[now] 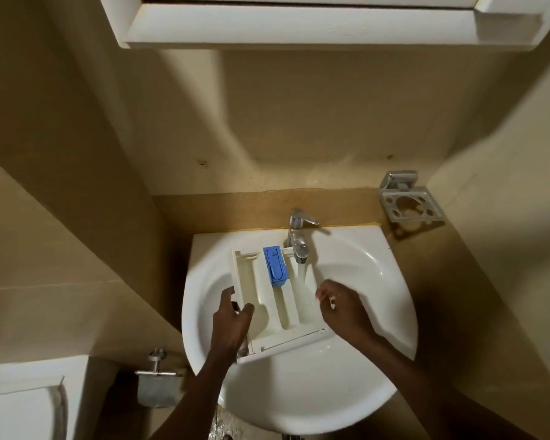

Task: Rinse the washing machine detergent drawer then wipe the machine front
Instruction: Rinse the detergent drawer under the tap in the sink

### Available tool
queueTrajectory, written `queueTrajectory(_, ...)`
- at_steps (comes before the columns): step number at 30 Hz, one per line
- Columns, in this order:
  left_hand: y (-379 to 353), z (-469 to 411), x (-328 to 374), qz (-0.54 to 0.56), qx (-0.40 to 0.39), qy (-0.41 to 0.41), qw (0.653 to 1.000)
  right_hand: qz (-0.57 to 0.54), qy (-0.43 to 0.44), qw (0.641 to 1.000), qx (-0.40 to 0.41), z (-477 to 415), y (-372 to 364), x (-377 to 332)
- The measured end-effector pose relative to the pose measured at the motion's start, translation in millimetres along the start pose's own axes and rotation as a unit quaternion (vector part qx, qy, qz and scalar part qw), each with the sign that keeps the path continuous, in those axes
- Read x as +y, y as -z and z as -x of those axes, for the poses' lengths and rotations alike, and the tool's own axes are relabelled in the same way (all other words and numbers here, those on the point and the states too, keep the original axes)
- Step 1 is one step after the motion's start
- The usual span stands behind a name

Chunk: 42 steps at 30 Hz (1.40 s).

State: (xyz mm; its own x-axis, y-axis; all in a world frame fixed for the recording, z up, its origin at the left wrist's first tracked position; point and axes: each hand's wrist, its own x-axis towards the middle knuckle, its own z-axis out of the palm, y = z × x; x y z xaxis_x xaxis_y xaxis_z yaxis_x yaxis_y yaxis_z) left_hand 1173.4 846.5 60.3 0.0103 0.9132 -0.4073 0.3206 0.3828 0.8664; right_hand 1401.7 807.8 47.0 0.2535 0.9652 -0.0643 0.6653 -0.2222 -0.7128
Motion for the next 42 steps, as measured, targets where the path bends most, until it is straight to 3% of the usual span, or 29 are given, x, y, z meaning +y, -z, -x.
queueTrajectory(2,-4,3,-1,0.024,-0.018,0.018,0.999,-0.008,-0.096,0.995,-0.014,-10,3,-3)
queueTrajectory(4,-7,7,-2,0.037,-0.040,0.038,0.998,-0.024,-0.195,0.974,-0.118,-21,9,3)
queueTrajectory(7,-11,11,-2,0.065,-0.105,0.079,0.989,-0.021,-0.232,0.943,-0.237,-28,20,4)
queueTrajectory(13,1,8,3,0.093,-0.245,0.146,0.954,0.117,-0.139,0.958,-0.222,-34,24,20)
queueTrajectory(19,31,-24,23,0.155,-0.202,0.117,0.960,0.206,-0.088,0.934,-0.278,-53,53,20)
queueTrajectory(26,34,-37,41,-0.033,-0.250,0.110,0.961,0.271,-0.023,0.914,-0.301,-85,55,0)
queueTrajectory(33,39,-46,44,-0.044,-0.270,0.144,0.951,0.314,0.045,0.916,-0.247,-98,44,-22)
queueTrajectory(37,24,-42,41,-0.075,-0.231,0.089,0.966,0.337,0.088,0.917,-0.192,-95,33,-32)
queueTrajectory(39,16,-42,37,-0.058,-0.192,0.066,0.978,0.302,0.090,0.939,-0.136,-93,29,-26)
queueTrajectory(42,7,-46,32,-0.041,-0.148,0.067,0.986,0.174,0.145,0.974,0.020,-80,22,-12)
